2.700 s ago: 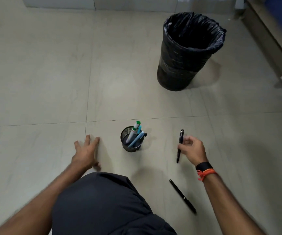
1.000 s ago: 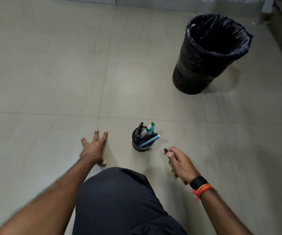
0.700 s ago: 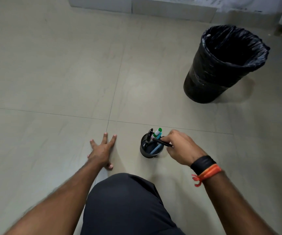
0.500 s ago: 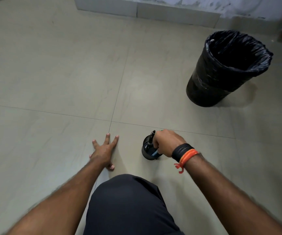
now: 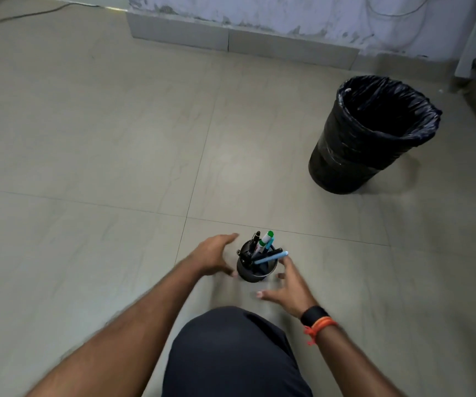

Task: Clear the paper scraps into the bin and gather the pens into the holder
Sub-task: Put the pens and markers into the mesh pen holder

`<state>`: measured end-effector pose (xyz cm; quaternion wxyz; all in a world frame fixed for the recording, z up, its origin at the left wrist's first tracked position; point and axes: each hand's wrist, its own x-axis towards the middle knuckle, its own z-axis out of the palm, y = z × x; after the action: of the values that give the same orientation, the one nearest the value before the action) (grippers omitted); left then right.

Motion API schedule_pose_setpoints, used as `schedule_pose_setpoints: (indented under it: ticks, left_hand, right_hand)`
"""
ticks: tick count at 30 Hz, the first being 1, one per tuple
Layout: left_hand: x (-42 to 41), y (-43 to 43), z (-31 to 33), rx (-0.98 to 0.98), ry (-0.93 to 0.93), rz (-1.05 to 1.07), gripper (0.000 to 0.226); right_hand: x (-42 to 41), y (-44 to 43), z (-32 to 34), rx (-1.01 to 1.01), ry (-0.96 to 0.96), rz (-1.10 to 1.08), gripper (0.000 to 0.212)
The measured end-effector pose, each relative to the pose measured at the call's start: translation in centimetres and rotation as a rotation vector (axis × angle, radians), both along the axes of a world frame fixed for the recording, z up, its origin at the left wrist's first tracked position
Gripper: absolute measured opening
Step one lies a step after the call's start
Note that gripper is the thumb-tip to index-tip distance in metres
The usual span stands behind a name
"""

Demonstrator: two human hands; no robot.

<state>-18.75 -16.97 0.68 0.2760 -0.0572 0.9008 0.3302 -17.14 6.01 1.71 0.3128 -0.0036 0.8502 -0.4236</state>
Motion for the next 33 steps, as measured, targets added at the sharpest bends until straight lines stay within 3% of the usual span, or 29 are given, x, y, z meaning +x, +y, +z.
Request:
schedule_pose_setpoints:
  ticks: [3, 8, 15, 23, 33]
  left_hand:
    - [-1.1, 1.7, -0.3, 0.235, -0.025, 0.049, 0.087]
    - [-3.0, -0.4, 1.1, 0.319, -0.044, 0.039, 0.064]
    - [-6.0, -4.8, 11.1, 0.371, -0.089, 0.046, 0.063]
    - [-1.5, -8.6, 28.5, 0.474, -0.120, 0.123, 0.055]
    - [4.0, -8.9, 56.1, 0.613, -0.037, 0.307, 0.074]
  right_hand:
    - [-1.1, -2.0, -0.4, -0.076, 0.037, -0.014, 0.075]
    - [-3.5, -3.6, 0.8, -0.032, 0.105, -0.052, 0.076]
    - [-5.2, -7.6, 9.1, -0.096, 0.150, -0.141, 0.065]
    - [-2.4, -9.7, 26.2, -0.186, 0.106, -0.054, 0.073]
    - [-0.5, -10.5, 53.8, -0.213, 0.052, 0.055, 0.079]
